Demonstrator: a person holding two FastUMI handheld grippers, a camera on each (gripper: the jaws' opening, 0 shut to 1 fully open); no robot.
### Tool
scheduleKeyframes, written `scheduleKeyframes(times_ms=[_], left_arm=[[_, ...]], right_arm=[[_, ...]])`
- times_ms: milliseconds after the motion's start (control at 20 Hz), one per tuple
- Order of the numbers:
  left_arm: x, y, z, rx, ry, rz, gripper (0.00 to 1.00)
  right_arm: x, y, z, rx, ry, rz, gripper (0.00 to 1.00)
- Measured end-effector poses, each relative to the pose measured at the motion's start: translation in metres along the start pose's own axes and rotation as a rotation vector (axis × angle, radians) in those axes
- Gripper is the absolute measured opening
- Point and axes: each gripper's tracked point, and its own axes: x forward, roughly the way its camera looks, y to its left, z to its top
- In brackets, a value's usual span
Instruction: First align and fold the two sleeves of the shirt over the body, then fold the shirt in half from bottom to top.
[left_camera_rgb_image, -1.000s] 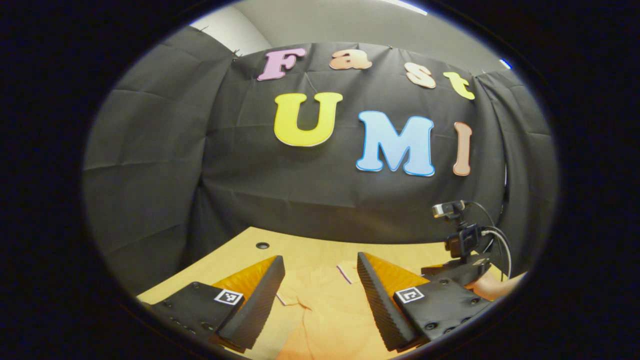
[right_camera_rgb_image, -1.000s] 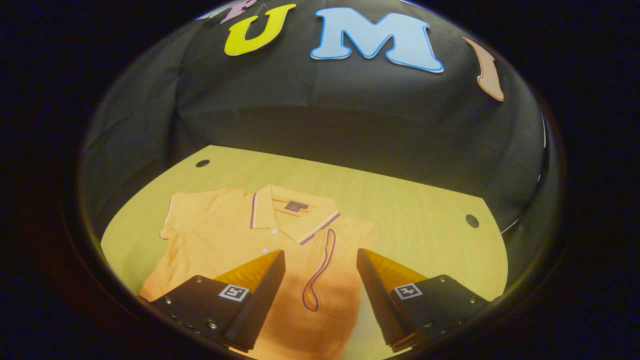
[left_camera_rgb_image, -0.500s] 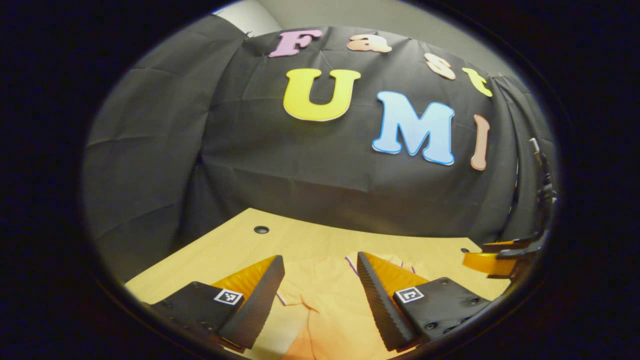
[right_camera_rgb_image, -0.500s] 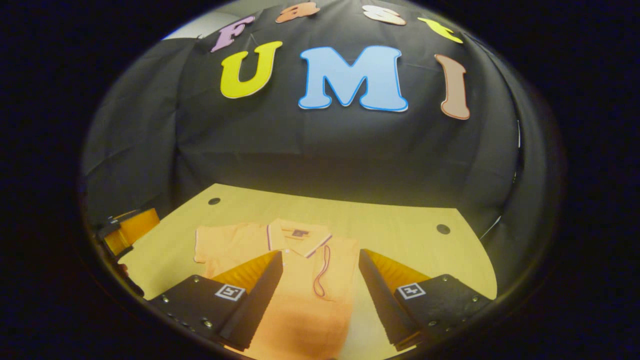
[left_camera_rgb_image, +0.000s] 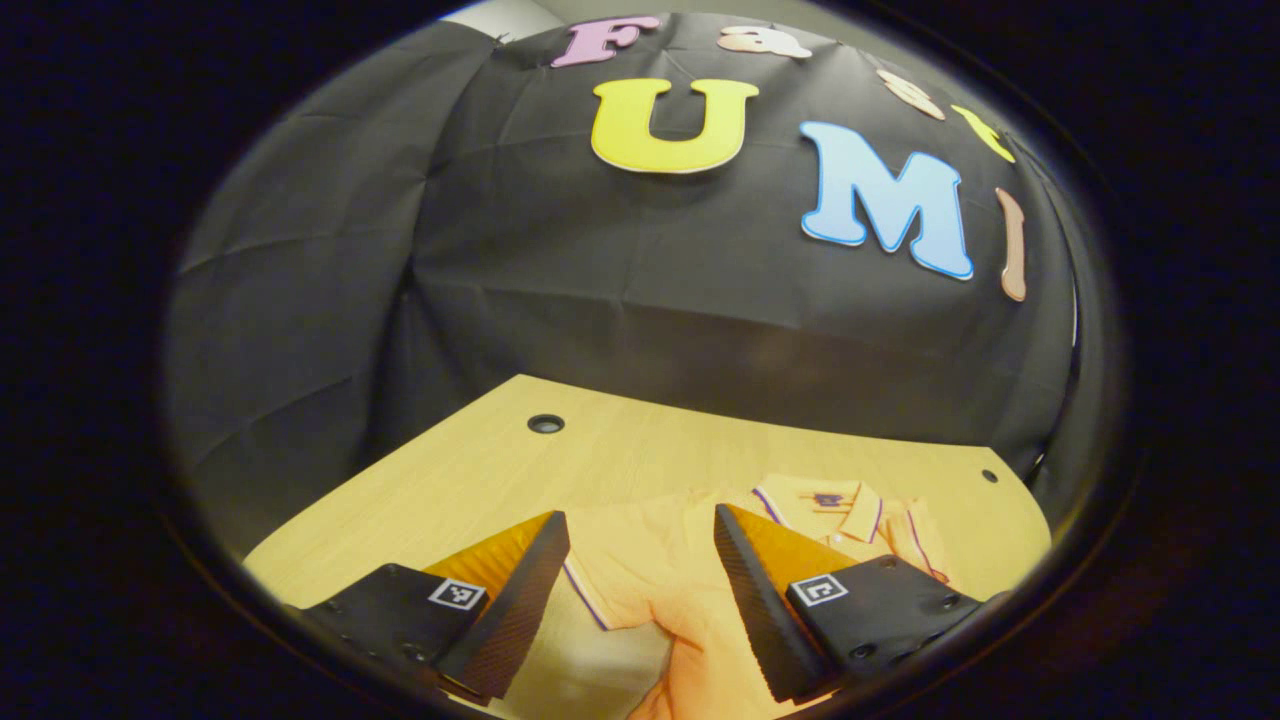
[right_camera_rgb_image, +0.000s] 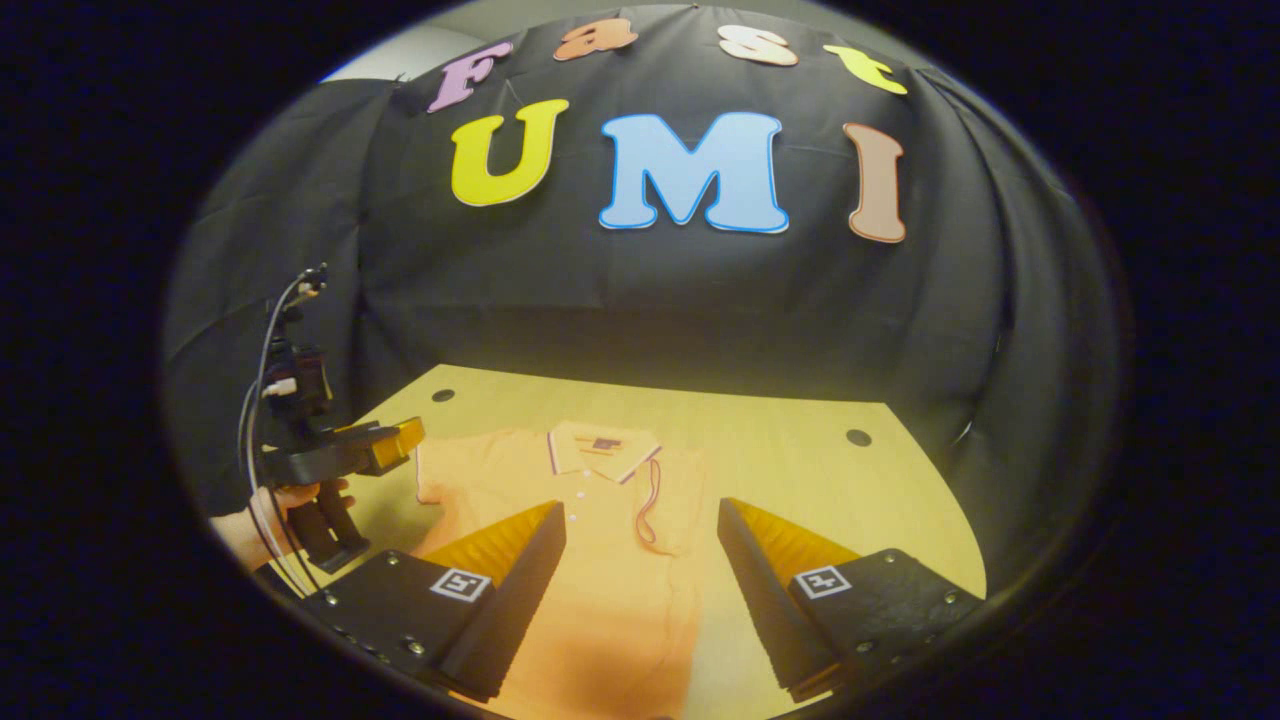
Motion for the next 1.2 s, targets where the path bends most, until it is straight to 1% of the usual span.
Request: scheduleKeyframes(times_ms=[150,350,550,650,750,800,900,1050,1150,1200], left_arm=[[0.03,0.015,-0.016,-0.041,0.044,0.026,0.94],[0.059,0.037,-0.034,-0.033,0.093,0.08,0.93],[0.081,0.053,-0.063,-0.045,0.183,0.104,0.95],[0.087,0.057,-0.07,-0.047,0.208,0.113,0.94],[0.092,0.058,-0.077,-0.025,0.234,0.115,0.95],[0.091,0.059,-0.082,-0.002,0.253,0.127,0.95],[0.097,0.051,-0.083,0.04,0.26,0.11,0.94],[0.099,0.05,-0.086,0.102,0.288,0.114,0.95],[0.101,0.043,-0.085,0.109,0.289,0.099,0.94],[0.102,0.04,-0.086,0.114,0.293,0.093,0.82]], right_arm=[[-0.009,0.0,-0.003,0.012,0.005,-0.009,0.95],[-0.011,0.0,-0.008,0.021,0.019,-0.017,0.95],[-0.011,0.007,-0.014,0.033,0.038,0.003,0.95],[-0.011,0.01,-0.017,0.039,0.05,0.014,0.95],[-0.012,0.01,-0.018,0.038,0.056,0.017,0.94],[-0.011,0.011,-0.02,0.036,0.058,0.018,0.95],[-0.011,0.011,-0.02,0.043,0.06,0.023,0.95],[-0.008,0.012,-0.019,0.057,0.06,0.028,0.95],[-0.008,0.015,-0.02,0.062,0.061,0.033,0.95],[-0.009,0.015,-0.021,0.065,0.063,0.036,0.95]])
